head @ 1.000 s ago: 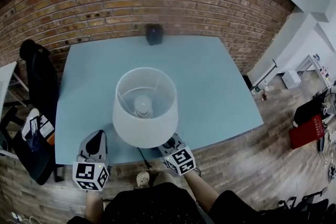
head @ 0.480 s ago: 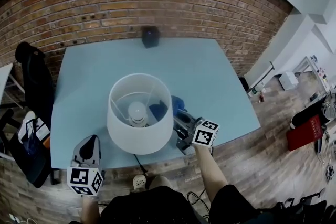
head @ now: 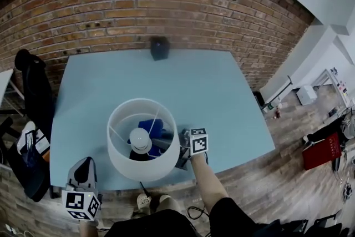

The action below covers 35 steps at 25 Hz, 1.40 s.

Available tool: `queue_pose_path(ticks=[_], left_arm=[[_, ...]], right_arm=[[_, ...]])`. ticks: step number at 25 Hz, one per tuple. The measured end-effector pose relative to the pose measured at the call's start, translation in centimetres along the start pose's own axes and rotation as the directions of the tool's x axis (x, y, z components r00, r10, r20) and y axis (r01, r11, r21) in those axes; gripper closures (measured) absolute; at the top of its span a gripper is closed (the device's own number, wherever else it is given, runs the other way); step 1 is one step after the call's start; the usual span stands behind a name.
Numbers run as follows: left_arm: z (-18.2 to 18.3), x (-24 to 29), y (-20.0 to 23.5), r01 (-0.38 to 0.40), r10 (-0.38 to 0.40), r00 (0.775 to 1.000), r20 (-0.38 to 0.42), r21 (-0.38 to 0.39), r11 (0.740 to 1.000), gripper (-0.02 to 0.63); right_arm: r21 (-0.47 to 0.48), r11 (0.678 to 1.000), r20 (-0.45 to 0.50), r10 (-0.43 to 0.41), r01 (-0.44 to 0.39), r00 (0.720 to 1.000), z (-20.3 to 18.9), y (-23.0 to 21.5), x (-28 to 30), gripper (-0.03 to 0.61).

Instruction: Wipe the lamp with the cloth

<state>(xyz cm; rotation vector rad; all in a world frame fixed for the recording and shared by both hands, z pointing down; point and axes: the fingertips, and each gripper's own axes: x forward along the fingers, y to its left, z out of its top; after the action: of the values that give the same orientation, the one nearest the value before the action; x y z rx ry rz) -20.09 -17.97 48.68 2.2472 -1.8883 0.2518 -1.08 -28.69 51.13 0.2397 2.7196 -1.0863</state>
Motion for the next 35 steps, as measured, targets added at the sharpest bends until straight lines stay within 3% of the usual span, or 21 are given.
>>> queue_pose_path(ticks=[3, 6, 9, 11, 15, 18, 20, 22, 23, 26, 29, 32, 35], left_arm=[[-0.5, 0.3, 0.4, -0.01, 0.01, 1.0, -0.015, -0.008, 1.0, 0.605], [-0.9, 0.7, 0.0, 0.001, -0.001, 1.0, -0.026, -0.007, 1.0, 0.605], [-0.8, 1.3, -0.3, 0.013, -0.013, 1.0, -0.026, -0.003, 1.0, 0.605], [-0.7, 1.7, -0.5, 0.021, -0.021, 0.999, -0.025, -0.002, 1.0, 0.605], [-0.4, 2.3, -0.9, 0.042, -0.042, 0.999, -0.021, 0.004, 0.999, 0.605], [-0.1, 2.7, -1.2, 0.059, -0.059, 0.998, -0.006, -0.001, 0.998, 0.606], [0.1, 2.8, -1.5, 0.074, -0.074, 0.997, 0.008, -0.007, 0.997, 0.606], [0.2, 2.9, -1.7, 0.088, -0.087, 0.996, 0.023, -0.015, 0.996, 0.606], [0.2, 2.9, -1.8, 0.094, -0.093, 0.995, 0.03, -0.023, 0.995, 0.606], [-0.1, 2.7, -1.9, 0.106, -0.103, 0.993, 0.053, -0.05, 0.993, 0.605], [-0.2, 2.5, -2.1, 0.106, -0.1, 0.992, 0.082, -0.071, 0.992, 0.605], [-0.2, 2.4, -2.6, 0.112, -0.104, 0.99, 0.095, -0.075, 0.991, 0.605], [0.1, 2.0, -3.0, 0.121, -0.114, 0.987, 0.109, -0.058, 0.991, 0.606]], right_arm=[[-0.006, 1.0, -0.107, -0.009, 0.008, 0.994, -2.2, -0.7, 0.5, 0.517], [0.009, 0.996, -0.202, -0.085, 0.089, 0.976, -4.2, -2.4, -0.1, 0.517], [-0.018, 0.974, -0.354, -0.217, 0.225, 0.91, -7.1, -4.6, -1.3, 0.517], [-0.019, 0.954, -0.402, -0.28, 0.298, 0.872, -7.9, -5.6, -2.1, 0.517], [-0.072, 0.913, -0.443, -0.391, 0.403, 0.807, -8.1, -6.5, -3.1, 0.517], [-0.121, 0.882, -0.399, -0.463, 0.455, 0.791, -7.4, -6.2, -3.7, 0.517], [-0.165, 0.844, -0.304, -0.536, 0.51, 0.788, -6.0, -5.3, -4.9, 0.517], [-0.215, 0.777, -0.162, -0.626, 0.592, 0.763, -4.0, -3.7, -6.6, 0.517], [-0.244, 0.727, -0.084, -0.675, 0.642, 0.733, -2.9, -2.7, -7.6, 0.517], [-0.283, 0.538, 0.18, -0.783, 0.794, 0.595, 0.5, 1.3, -10.9, 0.517], [-0.249, 0.386, 0.423, -0.782, 0.888, 0.458, 3.0, 6.3, -13.2, 0.517], [-0.276, 0.245, 0.533, -0.765, 0.929, 0.36, 3.0, 10.5, -13.6, 0.517], [-0.329, 0.134, 0.565, -0.765, 0.935, 0.309, 1.8, 12.8, -13.0, 0.517]])
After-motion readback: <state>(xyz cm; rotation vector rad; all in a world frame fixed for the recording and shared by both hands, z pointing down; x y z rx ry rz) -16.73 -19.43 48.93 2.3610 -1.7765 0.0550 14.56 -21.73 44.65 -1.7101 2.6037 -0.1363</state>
